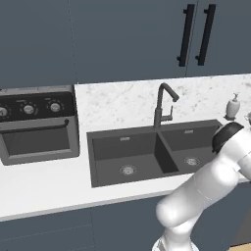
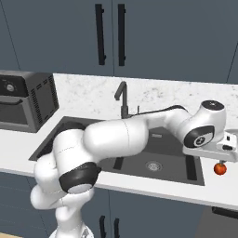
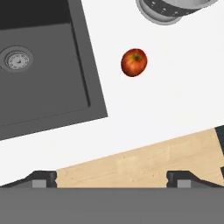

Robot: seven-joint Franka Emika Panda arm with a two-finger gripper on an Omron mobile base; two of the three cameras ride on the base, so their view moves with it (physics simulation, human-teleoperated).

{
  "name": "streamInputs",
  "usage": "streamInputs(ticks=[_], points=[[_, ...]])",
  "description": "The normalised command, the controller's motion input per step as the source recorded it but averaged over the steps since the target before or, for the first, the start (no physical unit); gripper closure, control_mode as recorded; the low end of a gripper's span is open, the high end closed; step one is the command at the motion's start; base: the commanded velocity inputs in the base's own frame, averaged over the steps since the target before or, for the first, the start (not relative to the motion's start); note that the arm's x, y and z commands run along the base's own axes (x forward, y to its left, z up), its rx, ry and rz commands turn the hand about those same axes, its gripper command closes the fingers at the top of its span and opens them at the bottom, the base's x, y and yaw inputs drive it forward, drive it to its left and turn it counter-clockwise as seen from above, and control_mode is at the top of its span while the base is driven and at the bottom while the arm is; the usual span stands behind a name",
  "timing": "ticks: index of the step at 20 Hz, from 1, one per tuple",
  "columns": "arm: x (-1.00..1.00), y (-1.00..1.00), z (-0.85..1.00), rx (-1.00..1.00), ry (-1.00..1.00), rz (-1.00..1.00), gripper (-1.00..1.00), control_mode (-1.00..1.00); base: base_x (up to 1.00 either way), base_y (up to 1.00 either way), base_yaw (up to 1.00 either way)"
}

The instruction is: Put the colander in the sink, put the apple in the colander, and turn on the sink faucet and pour water over the colander.

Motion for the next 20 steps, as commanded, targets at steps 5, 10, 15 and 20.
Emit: streamInputs(ticks=[5, 10, 15, 20], points=[[0.34, -0.35, -0.03, 0.00, 0.00, 0.00, -1.00, -1.00, 0.00, 0.00, 0.00], [0.48, -0.34, 0.00, 0.00, 0.00, 0.00, -1.00, -1.00, 0.00, 0.00, 0.00], [0.44, -0.25, 0.00, 0.00, 0.00, 0.00, -1.00, -1.00, 0.00, 0.00, 0.00], [0.59, 0.04, -0.21, 0.00, 0.00, 0.00, -1.00, -1.00, 0.00, 0.00, 0.00]])
